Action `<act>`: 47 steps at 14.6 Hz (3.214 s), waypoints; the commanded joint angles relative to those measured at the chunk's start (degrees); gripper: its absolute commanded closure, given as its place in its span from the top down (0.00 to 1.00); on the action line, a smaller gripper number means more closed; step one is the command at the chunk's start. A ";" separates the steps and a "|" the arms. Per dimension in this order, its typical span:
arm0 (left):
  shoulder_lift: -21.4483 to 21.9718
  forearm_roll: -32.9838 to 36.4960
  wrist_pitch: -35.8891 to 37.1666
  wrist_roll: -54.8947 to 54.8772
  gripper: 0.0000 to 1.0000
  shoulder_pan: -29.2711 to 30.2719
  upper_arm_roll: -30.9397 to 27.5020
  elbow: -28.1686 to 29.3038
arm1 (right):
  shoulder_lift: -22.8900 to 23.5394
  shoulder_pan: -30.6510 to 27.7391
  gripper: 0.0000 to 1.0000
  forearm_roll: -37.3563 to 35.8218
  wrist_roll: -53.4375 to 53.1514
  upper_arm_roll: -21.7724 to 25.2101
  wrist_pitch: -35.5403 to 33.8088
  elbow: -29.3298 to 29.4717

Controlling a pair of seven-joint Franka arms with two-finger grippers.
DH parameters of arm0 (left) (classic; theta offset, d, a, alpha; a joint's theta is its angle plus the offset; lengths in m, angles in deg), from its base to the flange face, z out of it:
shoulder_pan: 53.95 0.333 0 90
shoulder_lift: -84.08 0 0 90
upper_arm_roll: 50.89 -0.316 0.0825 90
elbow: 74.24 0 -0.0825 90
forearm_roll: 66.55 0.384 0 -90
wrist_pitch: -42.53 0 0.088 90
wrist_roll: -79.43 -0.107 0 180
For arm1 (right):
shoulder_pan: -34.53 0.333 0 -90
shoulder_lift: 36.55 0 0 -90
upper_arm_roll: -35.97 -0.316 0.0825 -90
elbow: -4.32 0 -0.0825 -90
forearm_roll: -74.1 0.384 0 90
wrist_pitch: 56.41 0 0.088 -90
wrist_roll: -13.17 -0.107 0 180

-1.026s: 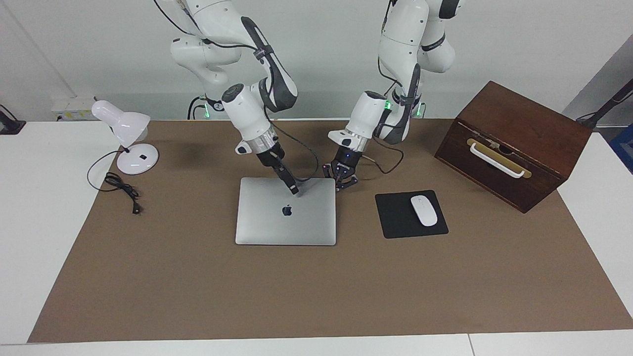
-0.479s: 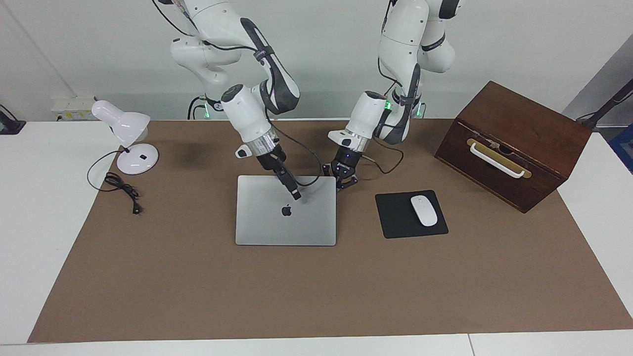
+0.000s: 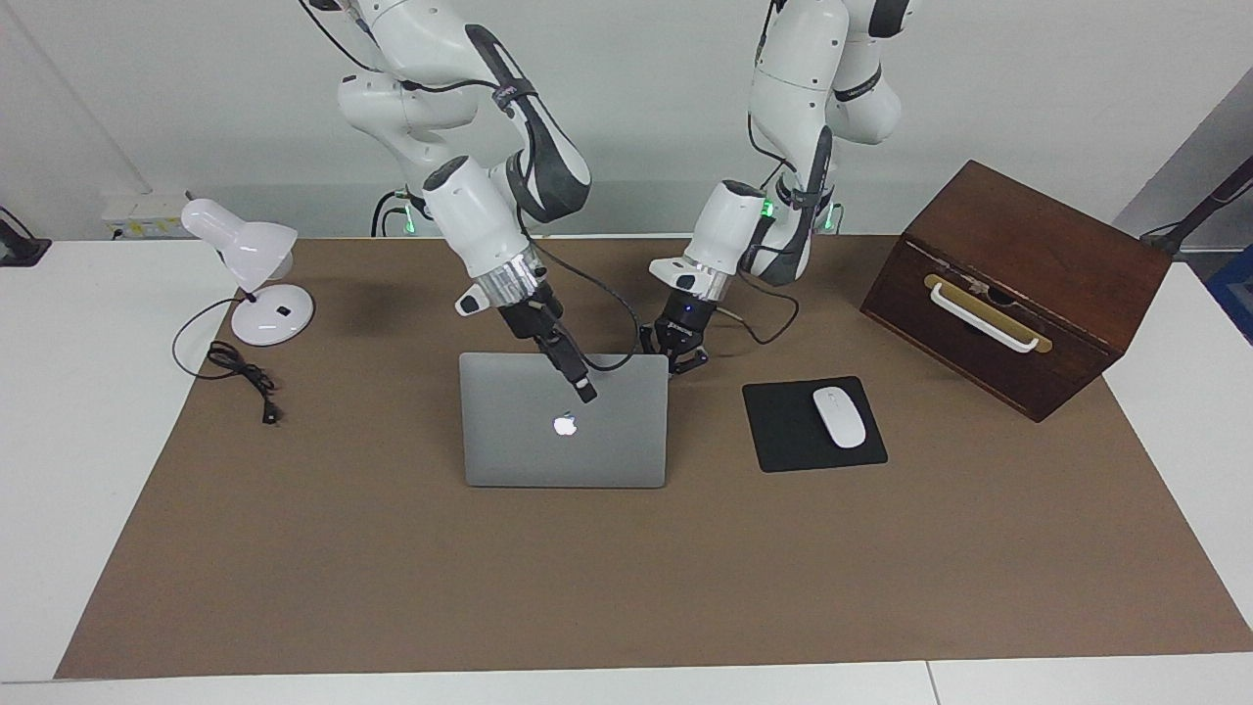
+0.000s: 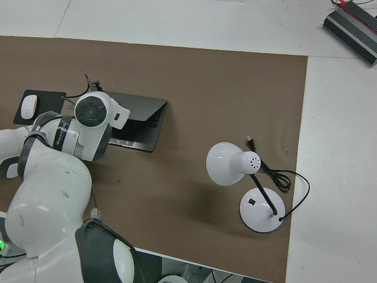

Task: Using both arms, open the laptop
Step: 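Lift the laptop lid upward with the right gripper while the left holds, then push the lid farther open with the right gripper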

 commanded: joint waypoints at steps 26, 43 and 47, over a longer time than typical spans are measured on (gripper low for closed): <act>-2.37 -0.04 -0.37 -0.61 0.00 -0.24 -0.81 -2.27 | 10.17 -3.42 1.00 0.46 13.44 3.01 -5.77 19.75; 6.75 -0.56 12.87 2.91 0.00 0.55 -0.90 -4.12 | -2.57 -3.24 1.00 -19.04 10.81 9.51 -50.04 21.95; 13.43 -0.56 29.11 3.70 0.00 1.43 -0.99 -7.45 | -5.47 -3.68 1.00 -27.21 18.59 10.30 -60.51 23.27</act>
